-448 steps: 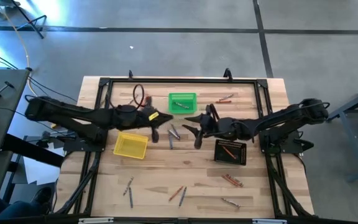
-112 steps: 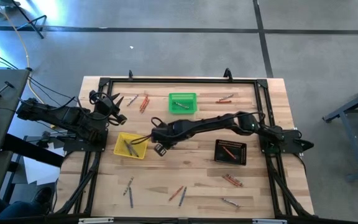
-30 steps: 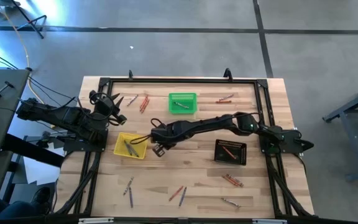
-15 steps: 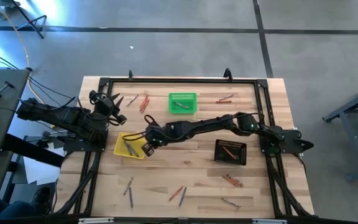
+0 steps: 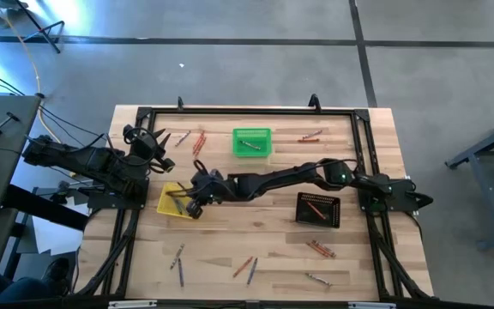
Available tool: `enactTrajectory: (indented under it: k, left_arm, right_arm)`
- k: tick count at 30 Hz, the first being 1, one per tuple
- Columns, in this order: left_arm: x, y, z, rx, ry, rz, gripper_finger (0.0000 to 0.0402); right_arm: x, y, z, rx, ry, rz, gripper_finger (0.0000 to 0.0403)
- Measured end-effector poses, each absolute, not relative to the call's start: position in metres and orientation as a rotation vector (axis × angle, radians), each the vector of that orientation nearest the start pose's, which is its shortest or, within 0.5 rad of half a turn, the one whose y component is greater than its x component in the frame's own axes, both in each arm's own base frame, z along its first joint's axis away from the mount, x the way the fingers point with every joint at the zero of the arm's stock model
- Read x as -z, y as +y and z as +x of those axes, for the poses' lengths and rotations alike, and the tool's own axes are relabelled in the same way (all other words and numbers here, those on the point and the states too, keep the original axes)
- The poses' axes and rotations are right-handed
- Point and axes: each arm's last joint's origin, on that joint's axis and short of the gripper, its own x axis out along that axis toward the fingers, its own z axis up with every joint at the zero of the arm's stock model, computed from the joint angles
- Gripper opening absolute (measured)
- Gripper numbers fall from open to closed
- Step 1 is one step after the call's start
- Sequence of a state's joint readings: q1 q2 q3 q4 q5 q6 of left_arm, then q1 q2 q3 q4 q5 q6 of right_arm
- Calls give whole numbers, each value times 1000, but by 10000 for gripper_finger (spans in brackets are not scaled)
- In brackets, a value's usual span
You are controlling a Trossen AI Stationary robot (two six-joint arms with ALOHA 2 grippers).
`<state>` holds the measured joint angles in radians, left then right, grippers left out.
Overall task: Sort crayons
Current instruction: Put the blue crayon into the yellow basket, then put the gray crayon into the green basket
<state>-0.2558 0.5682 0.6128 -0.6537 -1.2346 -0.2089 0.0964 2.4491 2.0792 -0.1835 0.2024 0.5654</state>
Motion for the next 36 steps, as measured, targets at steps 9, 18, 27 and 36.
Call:
enactTrajectory:
  k: [9, 18, 27, 36]
  left_arm:
    - [-272, 0, 107, -985, 362, 240, 85]
    - [-272, 0, 107, -986, 358, 233, 85]
    - [-272, 0, 107, -986, 358, 233, 85]
    - [-272, 0, 107, -986, 358, 232, 85]
  right_arm:
    - [-187, 49, 556, 183, 489, 481, 75]
    - [-202, 49, 545, 123, 599, 460, 122]
    - [-229, 25, 489, 407, 1007, 443, 117]
    - [-202, -1, 481, 582, 1157, 448, 117]
